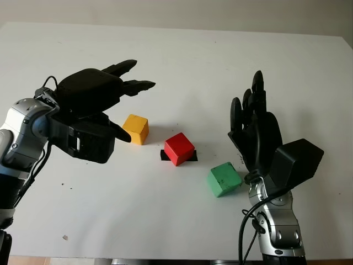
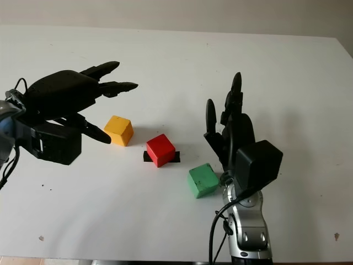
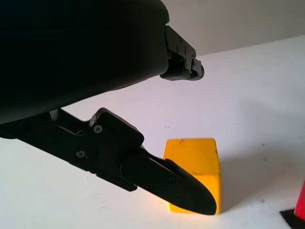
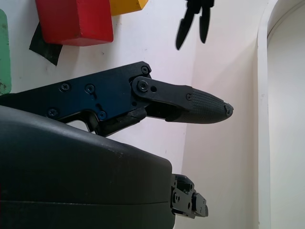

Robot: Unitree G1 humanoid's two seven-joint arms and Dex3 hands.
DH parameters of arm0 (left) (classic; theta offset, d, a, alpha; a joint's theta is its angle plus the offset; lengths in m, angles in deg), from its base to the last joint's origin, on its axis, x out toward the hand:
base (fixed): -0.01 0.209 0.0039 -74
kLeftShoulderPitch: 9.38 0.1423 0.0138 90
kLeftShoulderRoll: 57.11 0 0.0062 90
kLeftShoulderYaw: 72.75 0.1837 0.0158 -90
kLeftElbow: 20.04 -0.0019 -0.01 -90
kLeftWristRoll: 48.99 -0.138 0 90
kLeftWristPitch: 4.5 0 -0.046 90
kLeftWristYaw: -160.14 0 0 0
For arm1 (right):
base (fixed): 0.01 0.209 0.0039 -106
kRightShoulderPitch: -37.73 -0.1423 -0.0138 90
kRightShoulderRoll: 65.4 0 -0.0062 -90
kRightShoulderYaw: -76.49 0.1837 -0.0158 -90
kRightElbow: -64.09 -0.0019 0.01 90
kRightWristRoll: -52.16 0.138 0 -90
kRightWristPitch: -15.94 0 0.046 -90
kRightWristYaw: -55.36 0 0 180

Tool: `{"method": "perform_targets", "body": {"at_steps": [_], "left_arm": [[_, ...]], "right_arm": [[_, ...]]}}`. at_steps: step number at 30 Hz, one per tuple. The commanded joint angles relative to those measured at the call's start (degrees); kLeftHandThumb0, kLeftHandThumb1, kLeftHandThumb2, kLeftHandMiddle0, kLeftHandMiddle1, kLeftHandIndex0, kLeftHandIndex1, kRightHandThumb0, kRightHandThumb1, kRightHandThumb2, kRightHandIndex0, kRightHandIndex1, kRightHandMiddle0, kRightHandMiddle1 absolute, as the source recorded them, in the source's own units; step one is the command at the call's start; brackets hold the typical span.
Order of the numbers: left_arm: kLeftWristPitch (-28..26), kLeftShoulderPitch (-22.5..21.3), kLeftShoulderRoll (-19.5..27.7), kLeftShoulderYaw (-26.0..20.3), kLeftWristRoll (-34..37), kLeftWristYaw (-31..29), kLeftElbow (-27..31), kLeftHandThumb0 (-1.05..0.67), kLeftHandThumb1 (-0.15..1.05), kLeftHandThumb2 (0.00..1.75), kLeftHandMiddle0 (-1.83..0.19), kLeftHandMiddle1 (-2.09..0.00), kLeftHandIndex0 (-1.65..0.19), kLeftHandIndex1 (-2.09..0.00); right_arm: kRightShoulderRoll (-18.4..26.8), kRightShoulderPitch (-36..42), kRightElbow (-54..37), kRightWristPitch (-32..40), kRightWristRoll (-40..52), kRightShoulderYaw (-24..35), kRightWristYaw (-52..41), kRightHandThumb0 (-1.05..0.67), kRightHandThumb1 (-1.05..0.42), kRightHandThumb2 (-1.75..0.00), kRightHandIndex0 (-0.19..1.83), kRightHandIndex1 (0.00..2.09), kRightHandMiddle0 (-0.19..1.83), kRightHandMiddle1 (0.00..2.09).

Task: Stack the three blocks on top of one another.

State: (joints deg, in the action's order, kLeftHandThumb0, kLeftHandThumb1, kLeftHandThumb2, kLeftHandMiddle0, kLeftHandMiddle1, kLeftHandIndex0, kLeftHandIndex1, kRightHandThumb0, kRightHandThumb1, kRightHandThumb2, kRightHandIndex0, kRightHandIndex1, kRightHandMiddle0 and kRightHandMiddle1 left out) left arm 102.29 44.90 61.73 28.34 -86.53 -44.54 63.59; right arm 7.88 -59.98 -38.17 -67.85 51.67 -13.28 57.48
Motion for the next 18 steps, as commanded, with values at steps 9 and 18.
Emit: {"method": "perform_targets", "body": {"at_steps": [9,18], "left_arm": [[-1.1,1.6,-0.8,1.7,-6.1,3.9,0.7,-0.8,0.92,0.06,0.05,-0.07,-0.34,-0.12],[-1.8,2.0,-0.8,2.5,-10.0,6.0,0.6,-0.82,0.95,0.06,-0.07,-0.09,-0.49,-0.21]], "right_arm": [[0.1,0.0,-0.7,-1.4,0.7,0.5,-0.4,-0.67,-1.05,-0.59,-0.19,0.0,-0.19,0.0],[0.1,0.2,-0.7,-1.6,0.9,0.5,-0.5,-0.67,-1.05,-0.58,-0.19,0.0,-0.19,0.0]]}}
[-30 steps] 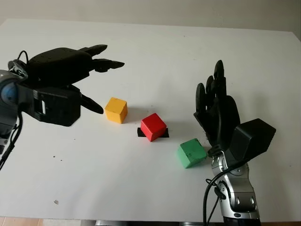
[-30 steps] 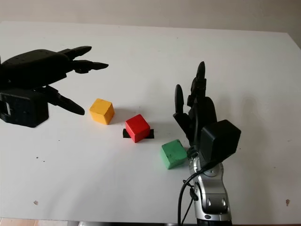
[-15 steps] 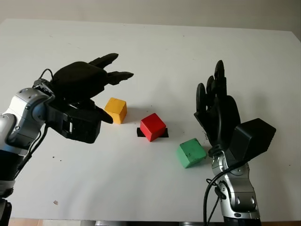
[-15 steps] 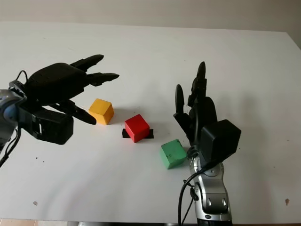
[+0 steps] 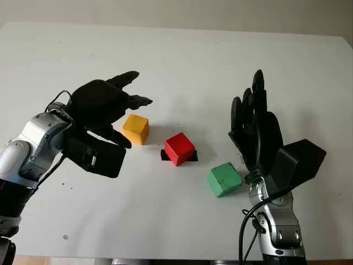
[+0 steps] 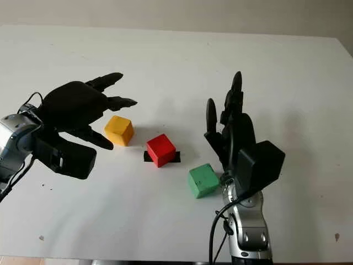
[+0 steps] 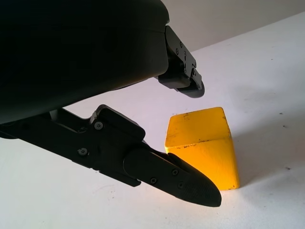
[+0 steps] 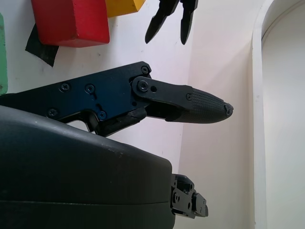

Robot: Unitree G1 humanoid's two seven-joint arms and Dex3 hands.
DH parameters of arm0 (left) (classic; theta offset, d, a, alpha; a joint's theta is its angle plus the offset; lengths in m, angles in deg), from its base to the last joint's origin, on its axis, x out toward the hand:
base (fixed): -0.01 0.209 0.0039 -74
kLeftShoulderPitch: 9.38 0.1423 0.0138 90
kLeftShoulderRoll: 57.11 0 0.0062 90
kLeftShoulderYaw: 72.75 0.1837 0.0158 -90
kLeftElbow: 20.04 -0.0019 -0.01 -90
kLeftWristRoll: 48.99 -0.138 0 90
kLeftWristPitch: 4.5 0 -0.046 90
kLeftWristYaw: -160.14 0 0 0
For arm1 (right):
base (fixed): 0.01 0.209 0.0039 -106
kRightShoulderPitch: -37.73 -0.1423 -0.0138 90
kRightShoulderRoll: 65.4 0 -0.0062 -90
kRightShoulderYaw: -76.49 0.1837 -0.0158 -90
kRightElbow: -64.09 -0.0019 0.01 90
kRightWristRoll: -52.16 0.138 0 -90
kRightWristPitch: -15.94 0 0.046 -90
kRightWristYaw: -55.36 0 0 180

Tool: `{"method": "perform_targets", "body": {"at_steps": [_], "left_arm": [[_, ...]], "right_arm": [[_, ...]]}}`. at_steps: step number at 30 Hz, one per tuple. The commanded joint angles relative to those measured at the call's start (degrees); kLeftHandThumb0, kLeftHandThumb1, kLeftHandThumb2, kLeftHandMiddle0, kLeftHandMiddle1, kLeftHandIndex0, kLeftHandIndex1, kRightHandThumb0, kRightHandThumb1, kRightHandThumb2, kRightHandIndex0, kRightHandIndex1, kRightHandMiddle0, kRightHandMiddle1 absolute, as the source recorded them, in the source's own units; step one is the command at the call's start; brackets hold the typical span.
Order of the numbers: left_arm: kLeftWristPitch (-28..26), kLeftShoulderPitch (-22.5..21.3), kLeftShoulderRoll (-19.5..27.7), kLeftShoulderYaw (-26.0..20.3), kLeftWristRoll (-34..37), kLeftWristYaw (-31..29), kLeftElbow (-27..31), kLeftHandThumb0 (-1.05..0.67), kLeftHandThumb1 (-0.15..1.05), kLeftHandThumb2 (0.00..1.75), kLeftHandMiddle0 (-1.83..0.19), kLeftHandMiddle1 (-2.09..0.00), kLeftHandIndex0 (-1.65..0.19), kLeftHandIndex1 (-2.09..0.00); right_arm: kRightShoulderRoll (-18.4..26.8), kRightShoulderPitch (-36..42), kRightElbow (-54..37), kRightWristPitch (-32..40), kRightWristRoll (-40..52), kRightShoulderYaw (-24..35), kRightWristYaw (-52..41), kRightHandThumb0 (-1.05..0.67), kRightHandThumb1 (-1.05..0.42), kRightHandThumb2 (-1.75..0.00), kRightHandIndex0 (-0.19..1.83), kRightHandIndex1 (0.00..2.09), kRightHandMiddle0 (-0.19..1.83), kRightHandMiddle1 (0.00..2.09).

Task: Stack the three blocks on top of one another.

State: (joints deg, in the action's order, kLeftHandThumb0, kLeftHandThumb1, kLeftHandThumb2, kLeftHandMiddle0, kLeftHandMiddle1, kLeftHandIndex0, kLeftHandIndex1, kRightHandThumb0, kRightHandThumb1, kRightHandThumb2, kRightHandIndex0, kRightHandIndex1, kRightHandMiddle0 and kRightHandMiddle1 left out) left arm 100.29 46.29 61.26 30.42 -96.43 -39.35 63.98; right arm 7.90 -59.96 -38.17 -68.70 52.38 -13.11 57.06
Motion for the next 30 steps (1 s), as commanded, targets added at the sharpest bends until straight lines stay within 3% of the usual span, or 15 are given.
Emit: {"method": "perform_targets", "body": {"at_steps": [1,7,11,16,23,30], "left_arm": [[0.3,0.6,-0.4,0.4,-0.2,1.1,0.1,-0.8,0.96,0.07,-0.09,-0.09,-0.51,-0.24],[0.1,0.4,-0.7,0.2,1.0,1.0,-0.6,-0.67,1.01,0.06,-0.17,-0.06,-0.25,-0.95],[1.0,0.5,-0.5,0.1,1.8,1.8,-1.3,-0.56,1.04,0.09,-0.21,-0.06,-0.23,-1.19],[1.7,0.6,-0.4,-0.1,2.1,2.5,-1.7,-0.49,1.05,0.18,-0.23,-0.06,-0.21,-1.37],[3.0,0.5,-0.2,-0.1,1.7,4.8,-2.2,-0.41,1.05,0.2,-0.27,-0.06,-0.19,-1.45],[4.6,-1.0,0.7,-0.8,4.3,1.9,-1.1,-0.43,1.05,0.18,-0.28,-0.06,-0.16,-1.6]], "right_arm": [[0.0,0.2,-0.7,-0.8,0.3,0.4,0.0,-0.67,-1.05,-0.58,-0.19,0.0,-0.19,0.0],[0.1,0.3,-0.5,-1.0,0.5,0.4,0.0,-0.67,-1.05,-0.58,-0.19,0.0,-0.19,0.0],[0.1,0.2,-0.7,-0.7,0.6,0.5,-0.1,-0.67,-1.05,-0.57,-0.19,0.0,-0.19,0.0],[0.3,0.3,-0.5,-0.8,0.3,0.5,-0.1,-0.67,-1.05,-0.57,-0.19,0.0,-0.19,0.0],[0.4,0.4,-0.8,-0.7,0.3,0.5,-0.1,-0.67,-1.05,-0.57,-0.19,0.0,-0.19,0.0],[0.6,0.4,-1.0,-0.3,-0.3,0.3,0.0,-0.68,-1.05,-0.57,-0.19,0.0,-0.19,0.0]]}}
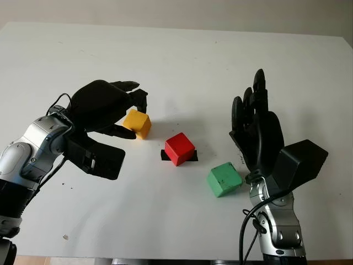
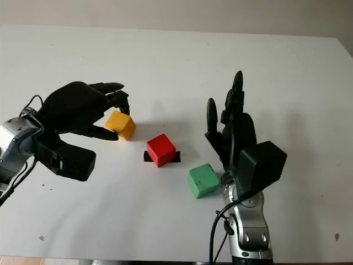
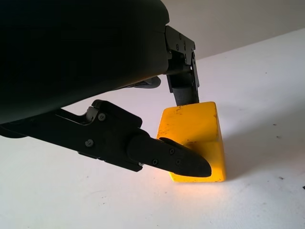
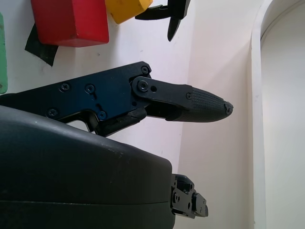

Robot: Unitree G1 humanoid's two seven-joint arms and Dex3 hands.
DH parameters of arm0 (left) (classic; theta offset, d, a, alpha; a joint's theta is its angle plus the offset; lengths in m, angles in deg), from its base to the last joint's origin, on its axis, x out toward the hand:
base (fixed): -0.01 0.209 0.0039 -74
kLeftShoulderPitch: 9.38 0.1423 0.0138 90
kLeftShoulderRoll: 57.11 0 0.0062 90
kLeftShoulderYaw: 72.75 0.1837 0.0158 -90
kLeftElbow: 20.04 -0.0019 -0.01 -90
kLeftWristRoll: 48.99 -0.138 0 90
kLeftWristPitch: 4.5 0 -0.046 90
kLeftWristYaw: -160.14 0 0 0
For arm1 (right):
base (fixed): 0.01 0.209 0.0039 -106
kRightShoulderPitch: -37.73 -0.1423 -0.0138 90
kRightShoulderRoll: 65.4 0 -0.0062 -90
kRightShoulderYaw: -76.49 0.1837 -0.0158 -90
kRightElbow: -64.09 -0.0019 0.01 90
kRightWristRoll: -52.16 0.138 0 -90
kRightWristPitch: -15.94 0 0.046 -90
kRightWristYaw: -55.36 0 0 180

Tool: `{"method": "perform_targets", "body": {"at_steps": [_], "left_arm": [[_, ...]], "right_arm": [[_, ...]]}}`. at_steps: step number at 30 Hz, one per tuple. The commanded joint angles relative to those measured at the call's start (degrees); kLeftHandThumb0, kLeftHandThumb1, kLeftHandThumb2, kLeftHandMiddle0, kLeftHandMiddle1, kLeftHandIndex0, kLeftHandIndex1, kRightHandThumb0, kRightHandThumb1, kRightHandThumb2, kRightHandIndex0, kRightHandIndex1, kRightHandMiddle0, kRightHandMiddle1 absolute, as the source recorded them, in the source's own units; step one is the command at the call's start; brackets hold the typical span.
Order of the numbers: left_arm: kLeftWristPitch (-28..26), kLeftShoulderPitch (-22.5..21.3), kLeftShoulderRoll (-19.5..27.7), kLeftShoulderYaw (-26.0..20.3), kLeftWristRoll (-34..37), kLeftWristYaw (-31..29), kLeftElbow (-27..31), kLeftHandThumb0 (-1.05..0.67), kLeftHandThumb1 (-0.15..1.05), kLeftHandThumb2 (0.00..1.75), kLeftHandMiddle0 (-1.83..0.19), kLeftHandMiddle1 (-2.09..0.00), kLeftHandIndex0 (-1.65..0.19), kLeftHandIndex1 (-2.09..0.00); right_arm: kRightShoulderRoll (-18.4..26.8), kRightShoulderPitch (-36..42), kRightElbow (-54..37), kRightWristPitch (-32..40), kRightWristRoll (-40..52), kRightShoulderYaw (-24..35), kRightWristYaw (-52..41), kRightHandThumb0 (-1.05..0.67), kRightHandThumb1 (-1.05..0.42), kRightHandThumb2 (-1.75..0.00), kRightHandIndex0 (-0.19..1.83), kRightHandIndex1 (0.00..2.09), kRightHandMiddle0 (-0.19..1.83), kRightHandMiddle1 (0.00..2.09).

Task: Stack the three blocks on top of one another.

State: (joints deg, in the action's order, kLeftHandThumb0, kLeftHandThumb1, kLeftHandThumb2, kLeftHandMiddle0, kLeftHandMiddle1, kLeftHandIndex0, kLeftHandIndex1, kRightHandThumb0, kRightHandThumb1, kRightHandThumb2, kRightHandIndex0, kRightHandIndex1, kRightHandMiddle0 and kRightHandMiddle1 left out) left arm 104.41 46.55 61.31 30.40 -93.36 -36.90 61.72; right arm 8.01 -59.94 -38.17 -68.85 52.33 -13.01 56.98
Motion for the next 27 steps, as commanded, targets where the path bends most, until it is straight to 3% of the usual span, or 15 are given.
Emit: {"method": "perform_targets", "body": {"at_steps": [1,5,11,14,23,27], "left_arm": [[1.4,-1.6,0.7,-1.2,2.8,-1.1,1.2,-0.43,1.05,0.16,-0.28,-0.06,-0.16,-1.62],[2.8,-4.1,1.0,-2.3,8.1,-4.8,2.0,-0.45,1.05,0.11,-0.28,-0.05,-0.16,-1.62],[6.4,-12.1,0.8,-2.3,17.0,-12.9,0.2,-0.43,1.04,0.07,-0.32,-0.07,-0.26,-1.55],[5.6,-15.8,0.2,-1.6,20.5,-18.0,-0.3,-0.43,1.04,0.06,-0.32,-0.07,-0.29,-1.52],[6.7,-26.0,-3.6,1.4,23.7,-27.2,-5.3,-0.47,1.03,0.05,-0.36,-0.07,-0.4,-1.37],[6.2,-28.4,-5.9,3.3,23.8,-30.3,-6.5,-0.46,1.03,0.05,-0.36,-0.07,-0.4,-1.36]], "right_arm": [[0.5,0.3,-0.9,0.0,-0.4,0.1,0.1,-0.69,-1.05,-0.57,-0.19,0.0,-0.19,0.0],[0.4,0.2,-0.5,-0.4,-0.4,0.1,0.1,-0.7,-1.05,-0.57,-0.19,0.0,-0.19,0.0],[0.5,0.1,0.0,-0.5,-0.5,0.1,-0.1,-0.71,-1.05,-0.58,-0.19,0.0,-0.19,0.0],[0.6,0.1,-0.1,-0.3,-0.7,0.0,-0.1,-0.71,-1.05,-0.58,-0.19,0.0,-0.19,0.0],[0.3,0.1,0.2,-0.4,-0.9,-0.4,0.0,-0.72,-1.05,-0.58,-0.19,0.0,-0.19,0.0],[0.3,0.4,0.1,-0.2,-1.4,-0.5,0.1,-0.71,-1.05,-0.6,-0.19,0.0,-0.19,0.0]]}}
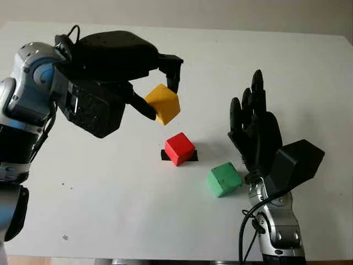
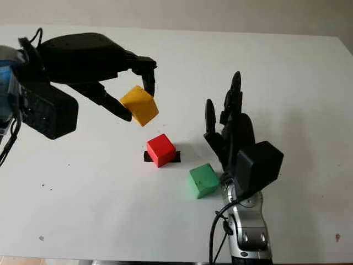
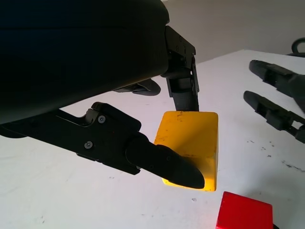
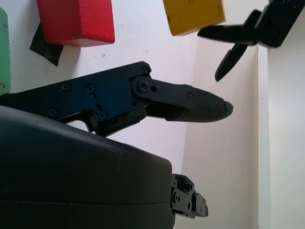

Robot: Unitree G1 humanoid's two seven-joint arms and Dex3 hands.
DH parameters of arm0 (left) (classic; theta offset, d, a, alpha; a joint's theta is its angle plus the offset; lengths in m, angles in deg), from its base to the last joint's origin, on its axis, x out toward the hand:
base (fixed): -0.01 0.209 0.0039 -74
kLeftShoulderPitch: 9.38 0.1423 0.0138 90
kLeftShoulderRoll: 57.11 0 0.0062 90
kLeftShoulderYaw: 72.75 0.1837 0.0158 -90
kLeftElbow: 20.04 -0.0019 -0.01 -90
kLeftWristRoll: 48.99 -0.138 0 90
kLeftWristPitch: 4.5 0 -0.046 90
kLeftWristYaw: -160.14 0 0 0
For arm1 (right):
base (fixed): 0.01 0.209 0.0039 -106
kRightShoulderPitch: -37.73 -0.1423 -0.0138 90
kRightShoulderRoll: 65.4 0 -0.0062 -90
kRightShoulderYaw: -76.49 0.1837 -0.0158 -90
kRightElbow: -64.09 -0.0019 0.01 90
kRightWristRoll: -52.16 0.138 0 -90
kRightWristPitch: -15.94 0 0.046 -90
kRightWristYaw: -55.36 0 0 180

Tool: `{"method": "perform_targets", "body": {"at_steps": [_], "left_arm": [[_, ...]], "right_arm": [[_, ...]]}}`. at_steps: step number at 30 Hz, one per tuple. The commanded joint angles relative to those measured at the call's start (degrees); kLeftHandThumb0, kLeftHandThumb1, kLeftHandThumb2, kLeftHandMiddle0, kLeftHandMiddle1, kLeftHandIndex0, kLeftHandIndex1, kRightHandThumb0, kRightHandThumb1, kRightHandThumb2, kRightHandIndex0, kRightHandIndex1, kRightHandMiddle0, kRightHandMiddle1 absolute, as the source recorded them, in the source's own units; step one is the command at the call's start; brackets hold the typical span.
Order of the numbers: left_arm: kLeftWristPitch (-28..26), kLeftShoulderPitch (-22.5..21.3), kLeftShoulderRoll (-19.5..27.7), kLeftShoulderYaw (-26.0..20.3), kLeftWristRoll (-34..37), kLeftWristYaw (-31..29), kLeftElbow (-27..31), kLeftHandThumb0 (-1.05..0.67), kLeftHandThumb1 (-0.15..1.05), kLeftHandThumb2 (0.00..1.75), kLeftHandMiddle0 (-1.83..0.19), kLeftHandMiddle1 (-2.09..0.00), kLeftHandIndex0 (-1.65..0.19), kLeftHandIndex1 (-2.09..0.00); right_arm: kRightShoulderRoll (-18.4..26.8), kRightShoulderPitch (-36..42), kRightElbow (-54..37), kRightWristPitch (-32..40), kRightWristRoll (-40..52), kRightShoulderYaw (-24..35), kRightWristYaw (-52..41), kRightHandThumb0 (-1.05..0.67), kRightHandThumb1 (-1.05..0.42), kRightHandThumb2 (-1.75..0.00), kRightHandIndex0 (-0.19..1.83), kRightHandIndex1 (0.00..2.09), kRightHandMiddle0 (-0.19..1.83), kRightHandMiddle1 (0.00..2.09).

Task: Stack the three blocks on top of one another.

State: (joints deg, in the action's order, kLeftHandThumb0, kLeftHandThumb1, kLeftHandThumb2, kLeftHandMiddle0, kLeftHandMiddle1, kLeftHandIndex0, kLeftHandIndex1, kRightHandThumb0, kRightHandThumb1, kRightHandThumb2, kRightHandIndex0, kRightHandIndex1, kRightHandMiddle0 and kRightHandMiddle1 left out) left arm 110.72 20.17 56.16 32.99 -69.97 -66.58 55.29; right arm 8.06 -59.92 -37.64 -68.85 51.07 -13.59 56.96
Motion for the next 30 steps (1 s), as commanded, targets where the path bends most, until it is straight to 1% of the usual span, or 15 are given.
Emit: {"method": "perform_targets", "body": {"at_steps": [1,2,5,7,10,16,23,27,30], "left_arm": [[-0.2,-2.2,-1.4,1.1,0.6,-1.3,-0.3,-0.45,1.03,0.05,-0.38,-0.07,-0.41,-1.33],[-0.3,-2.2,-1.9,1.4,0.7,-1.8,-0.6,-0.44,1.03,0.05,-0.38,-0.07,-0.42,-1.33],[-2.2,-2.2,-3.6,2.8,0.1,-3.5,-0.6,-0.43,1.03,0.05,-0.36,-0.06,-0.36,-1.42],[-3.5,-2.1,-4.4,3.3,0.1,-4.5,-0.4,-0.42,1.03,0.05,-0.36,-0.06,-0.38,-1.36],[-4.9,-2.2,-5.1,4.7,-0.7,-6.6,-0.2,-0.41,1.03,0.06,-0.35,-0.05,-0.38,-1.32],[-3.2,-1.7,-6.2,5.5,-0.8,-7.1,-0.4,-0.4,1.01,0.05,-0.36,-0.06,-0.39,-1.38],[-2.3,-0.4,-5.7,5.7,-0.9,-7.9,0.6,-0.47,1.05,0.08,-0.34,-0.05,-0.31,-1.48],[-3.0,0.6,-5.5,5.5,-0.8,-8.1,1.4,-0.47,1.05,0.08,-0.34,-0.05,-0.29,-1.49],[-2.4,1.0,-5.4,5.3,-0.9,-7.6,1.6,-0.47,1.05,0.07,-0.34,-0.05,-0.3,-1.48]], "right_arm": [[0.2,0.4,-0.5,-0.2,-0.1,0.1,0.1,-0.71,-1.05,-0.6,-0.19,0.0,-0.19,0.0],[0.1,0.4,-0.5,-0.2,-0.2,0.0,0.2,-0.72,-1.05,-0.6,-0.19,0.0,-0.19,0.0],[-0.4,0.6,-0.8,0.1,0.1,0.0,0.5,-0.72,-1.05,-0.59,-0.19,0.0,-0.19,0.0],[-0.4,0.7,-0.9,0.0,0.2,0.0,0.4,-0.72,-1.05,-0.58,-0.19,0.0,-0.19,0.0],[-0.1,0.7,-0.9,0.1,-0.1,0.0,0.5,-0.72,-1.05,-0.59,-0.19,0.0,-0.19,0.0],[-0.6,1.0,-1.0,-0.5,0.0,-0.2,0.7,-0.7,-1.05,-0.58,-0.19,0.0,-0.19,0.0],[-0.5,1.0,-1.5,0.7,-0.1,-0.3,0.9,-0.72,-1.05,-0.59,-0.19,0.0,-0.19,0.0],[-0.4,1.1,-1.4,-0.1,-0.3,-0.4,0.7,-0.72,-1.05,-0.59,-0.19,0.0,-0.19,0.0],[-0.3,1.1,-1.6,0.3,-0.5,-0.4,0.8,-0.72,-1.05,-0.59,-0.19,0.0,-0.19,0.0]]}}
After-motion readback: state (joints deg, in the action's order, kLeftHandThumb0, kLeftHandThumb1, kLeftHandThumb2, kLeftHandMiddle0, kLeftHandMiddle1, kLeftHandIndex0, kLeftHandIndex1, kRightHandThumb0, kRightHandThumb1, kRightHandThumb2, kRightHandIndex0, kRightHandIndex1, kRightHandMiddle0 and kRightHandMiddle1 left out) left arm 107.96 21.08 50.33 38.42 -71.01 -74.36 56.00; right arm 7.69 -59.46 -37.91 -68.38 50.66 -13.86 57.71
